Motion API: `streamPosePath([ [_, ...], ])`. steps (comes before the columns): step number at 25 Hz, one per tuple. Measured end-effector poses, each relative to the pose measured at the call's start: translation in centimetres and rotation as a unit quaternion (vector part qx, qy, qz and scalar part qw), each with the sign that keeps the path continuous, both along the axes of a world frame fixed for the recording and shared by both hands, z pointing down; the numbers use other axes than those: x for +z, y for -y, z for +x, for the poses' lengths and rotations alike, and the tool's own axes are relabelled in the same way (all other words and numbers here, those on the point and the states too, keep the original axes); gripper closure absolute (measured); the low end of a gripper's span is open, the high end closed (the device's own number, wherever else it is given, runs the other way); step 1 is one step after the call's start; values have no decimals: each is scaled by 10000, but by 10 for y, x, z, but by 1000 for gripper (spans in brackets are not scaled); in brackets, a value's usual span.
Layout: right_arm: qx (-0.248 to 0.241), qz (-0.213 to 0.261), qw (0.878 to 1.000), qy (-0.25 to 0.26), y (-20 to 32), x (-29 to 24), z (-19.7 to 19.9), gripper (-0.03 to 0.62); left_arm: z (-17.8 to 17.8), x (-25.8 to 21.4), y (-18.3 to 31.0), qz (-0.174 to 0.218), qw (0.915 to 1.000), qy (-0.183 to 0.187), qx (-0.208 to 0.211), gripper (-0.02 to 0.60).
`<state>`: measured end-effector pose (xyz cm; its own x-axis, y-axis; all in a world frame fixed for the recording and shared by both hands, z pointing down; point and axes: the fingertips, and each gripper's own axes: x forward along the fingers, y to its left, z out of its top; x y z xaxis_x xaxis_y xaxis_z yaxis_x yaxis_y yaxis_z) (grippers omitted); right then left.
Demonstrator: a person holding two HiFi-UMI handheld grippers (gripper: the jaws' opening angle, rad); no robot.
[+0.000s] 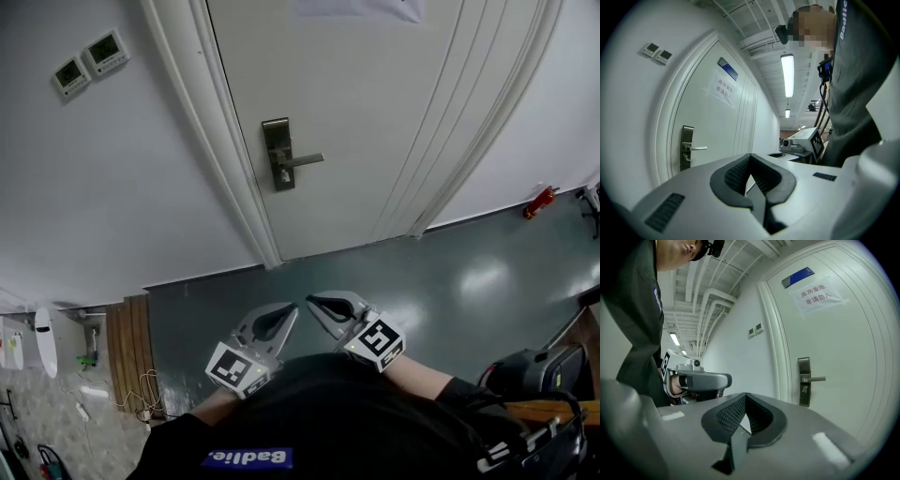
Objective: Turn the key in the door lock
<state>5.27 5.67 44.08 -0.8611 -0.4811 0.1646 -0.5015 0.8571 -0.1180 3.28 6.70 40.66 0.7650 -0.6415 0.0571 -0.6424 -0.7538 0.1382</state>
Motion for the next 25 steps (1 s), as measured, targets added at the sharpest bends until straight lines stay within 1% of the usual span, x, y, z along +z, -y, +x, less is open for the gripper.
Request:
streamPosePath([
  [2, 32, -26, 10000, -33, -4, 1, -6, 592, -7, 2, -4, 0, 10000, 12, 67, 588],
  [5, 123, -55, 9999, -56, -7, 2, -12, 593, -10, 9, -14, -123, 9996, -52, 234, 588],
  [7, 137, -93, 9998, -71, -10, 3, -20, 592, -14, 7, -19, -123, 9995, -11, 302, 588],
  [13, 152, -115, 9996, -231, -17, 13, -32, 593, -28, 13, -24, -176, 9995, -46, 267, 588],
  [16, 189, -121, 9995, -234, -17, 15, -37, 594, -33, 17, -24, -128, 9995, -50, 275, 588],
  [25, 181, -99, 9995, -256, -19, 16, -44, 594, -38, 12, -27, -125, 9995, 25, 292, 588],
])
